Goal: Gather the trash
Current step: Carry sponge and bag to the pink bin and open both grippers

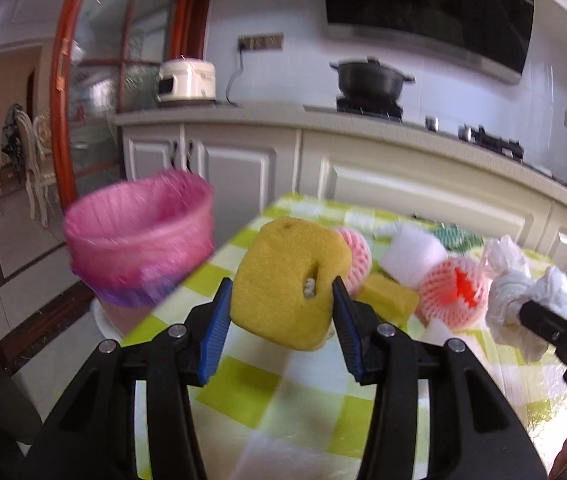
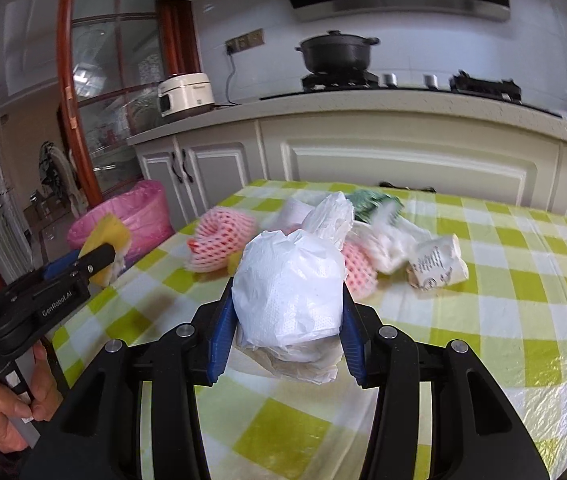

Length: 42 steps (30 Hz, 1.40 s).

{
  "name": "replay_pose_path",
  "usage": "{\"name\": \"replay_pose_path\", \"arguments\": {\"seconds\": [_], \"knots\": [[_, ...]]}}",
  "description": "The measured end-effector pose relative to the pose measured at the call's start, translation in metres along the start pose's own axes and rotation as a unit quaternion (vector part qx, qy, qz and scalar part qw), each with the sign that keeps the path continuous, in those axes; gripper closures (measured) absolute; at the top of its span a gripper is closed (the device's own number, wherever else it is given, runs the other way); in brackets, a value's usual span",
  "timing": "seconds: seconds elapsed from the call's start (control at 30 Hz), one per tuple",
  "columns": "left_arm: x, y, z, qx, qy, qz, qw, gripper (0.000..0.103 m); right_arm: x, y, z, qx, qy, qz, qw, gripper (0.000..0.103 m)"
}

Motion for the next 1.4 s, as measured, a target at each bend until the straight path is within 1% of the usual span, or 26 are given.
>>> {"name": "replay_pose_path", "arguments": {"seconds": [0.13,0.23,0.4,0.53,0.63,0.7,0.77,0.93,1.0,1.03,1.07,1.1,1.13,1.17,1.23,1.33,1.4], "knots": [[-0.021,-0.012,-0.018,0.035,-0.021,-0.023,0.9989,0.056,-0.025,-0.012,0.005,0.016,-0.023,-0.021,0.999,0.057],[-0.036,-0.02,-0.022,0.043,-0.04,-0.034,0.9977,0.056,-0.046,-0.022,0.014,0.025,-0.048,-0.046,0.997,0.057],[-0.07,-0.036,-0.016,0.051,-0.076,-0.046,0.9947,0.056,-0.087,-0.054,0.043,0.04,-0.111,-0.078,0.99,0.057],[-0.103,-0.058,0.002,0.05,-0.098,-0.053,0.9925,0.056,-0.124,-0.086,0.081,0.037,-0.171,-0.095,0.98,0.057],[-0.133,-0.075,0.021,0.045,-0.121,-0.059,0.9899,0.055,-0.152,-0.107,0.113,0.033,-0.202,-0.103,0.973,0.057],[-0.15,-0.083,0.036,0.039,-0.127,-0.066,0.9889,0.055,-0.168,-0.12,0.134,0.026,-0.227,-0.101,0.968,0.057],[-0.168,-0.091,0.051,0.033,-0.136,-0.077,0.9872,0.056,-0.184,-0.132,0.158,0.018,-0.244,-0.103,0.964,0.057],[-0.202,-0.104,0.09,0.016,-0.143,-0.103,0.9843,0.055,-0.219,-0.149,0.209,-0.009,-0.276,-0.118,0.954,0.056],[-0.214,-0.107,0.101,0.012,-0.143,-0.113,0.9832,0.054,-0.227,-0.153,0.229,-0.022,-0.288,-0.115,0.95,0.053],[-0.22,-0.108,0.106,0.011,-0.142,-0.119,0.9827,0.052,-0.229,-0.155,0.238,-0.029,-0.297,-0.11,0.948,0.051],[-0.226,-0.108,0.11,0.01,-0.14,-0.126,0.982,0.05,-0.231,-0.157,0.247,-0.033,-0.302,-0.104,0.947,0.046],[-0.231,-0.108,0.114,0.011,-0.14,-0.13,0.9815,0.05,-0.231,-0.16,0.256,-0.034,-0.306,-0.098,0.946,0.033],[-0.235,-0.107,0.117,0.011,-0.145,-0.133,0.9804,0.046,-0.232,-0.163,0.263,-0.035,-0.309,-0.091,0.946,0.031],[-0.239,-0.108,0.12,0.01,-0.147,-0.135,0.9798,0.041,-0.232,-0.166,0.27,-0.038,-0.311,-0.083,0.946,0.031],[-0.246,-0.107,0.125,0.005,-0.15,-0.14,0.9787,0.038,-0.229,-0.169,0.274,-0.037,-0.312,-0.071,0.947,0.031],[-0.25,-0.103,0.128,-0.002,-0.151,-0.143,0.9782,0.038,-0.222,-0.172,0.268,-0.027,-0.305,-0.062,0.95,0.031],[-0.248,-0.099,0.123,-0.004,-0.149,-0.144,0.9784,0.038,-0.209,-0.172,0.255,-0.018,-0.296,-0.045,0.954,0.031]]}}
Point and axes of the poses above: each gripper's, at about its wrist camera, not at the fingertips, and z roughly the way its jaws point, x to its right, y to its underside, the point moved 2 cm from there along z, roughly the way its jaws point, and after that the axes turned 2 degrees about -z, right-handed, at the moved point
